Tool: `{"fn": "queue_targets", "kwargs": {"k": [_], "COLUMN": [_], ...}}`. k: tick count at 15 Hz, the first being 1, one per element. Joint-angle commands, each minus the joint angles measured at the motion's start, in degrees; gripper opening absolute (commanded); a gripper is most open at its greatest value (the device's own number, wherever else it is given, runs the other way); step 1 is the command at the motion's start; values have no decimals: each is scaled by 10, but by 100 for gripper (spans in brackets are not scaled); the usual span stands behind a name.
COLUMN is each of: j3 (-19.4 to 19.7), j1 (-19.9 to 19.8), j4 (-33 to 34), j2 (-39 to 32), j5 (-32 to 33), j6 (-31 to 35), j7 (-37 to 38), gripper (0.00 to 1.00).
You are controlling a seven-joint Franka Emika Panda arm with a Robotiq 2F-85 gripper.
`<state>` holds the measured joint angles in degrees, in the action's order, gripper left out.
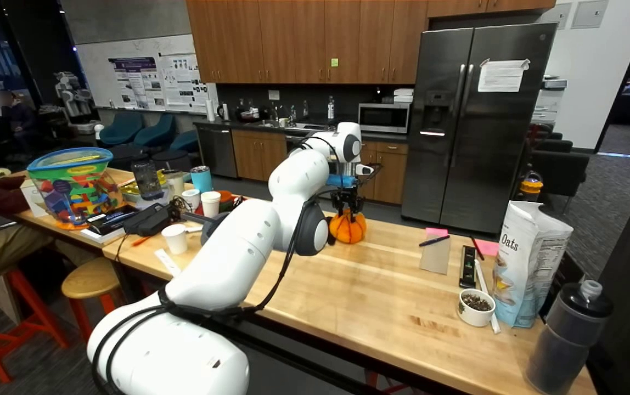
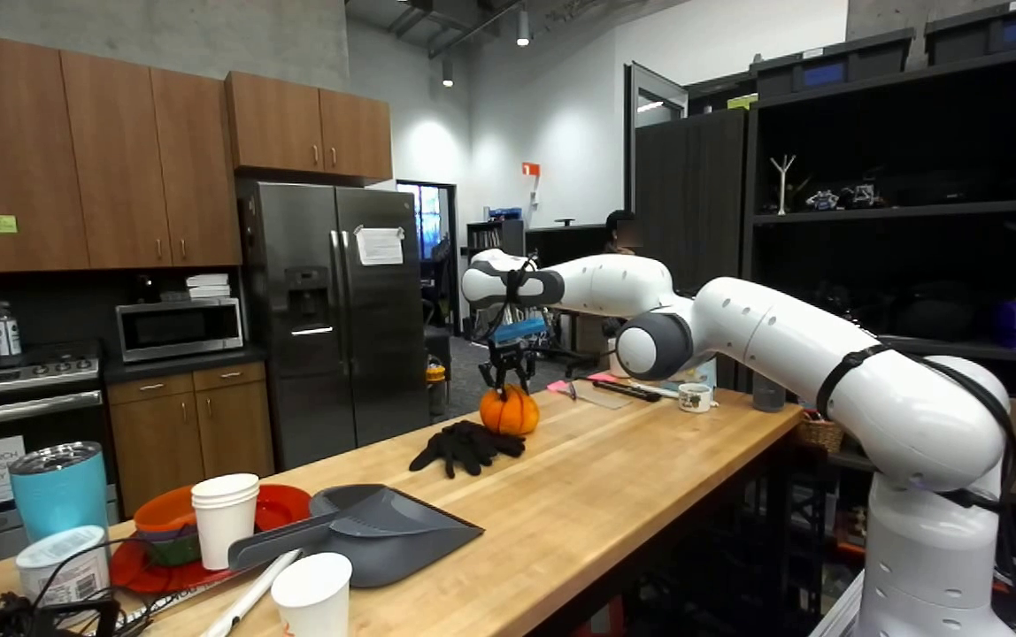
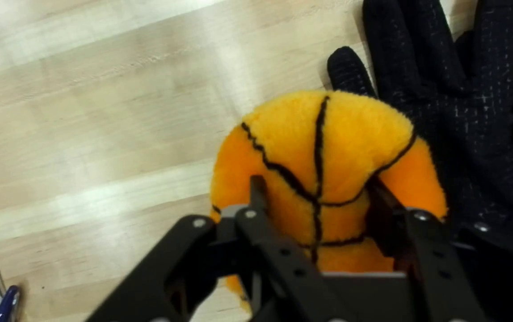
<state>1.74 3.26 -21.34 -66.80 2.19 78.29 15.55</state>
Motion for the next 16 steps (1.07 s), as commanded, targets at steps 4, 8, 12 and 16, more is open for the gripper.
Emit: {"fn": "queue_targets", "kwargs": {"k": [4,8,12,16], "j3": [-3,-1,18,24], "j1": [-3,-3,8,17], "j4": [-5,-4,-9,-7], "j2": [7,10,19,38], "j5": [-8,-7,16,26], "j6": [0,-1,10,-2], "j7": [-7,-7,1,3], "gripper": [5,3,3,3]}}
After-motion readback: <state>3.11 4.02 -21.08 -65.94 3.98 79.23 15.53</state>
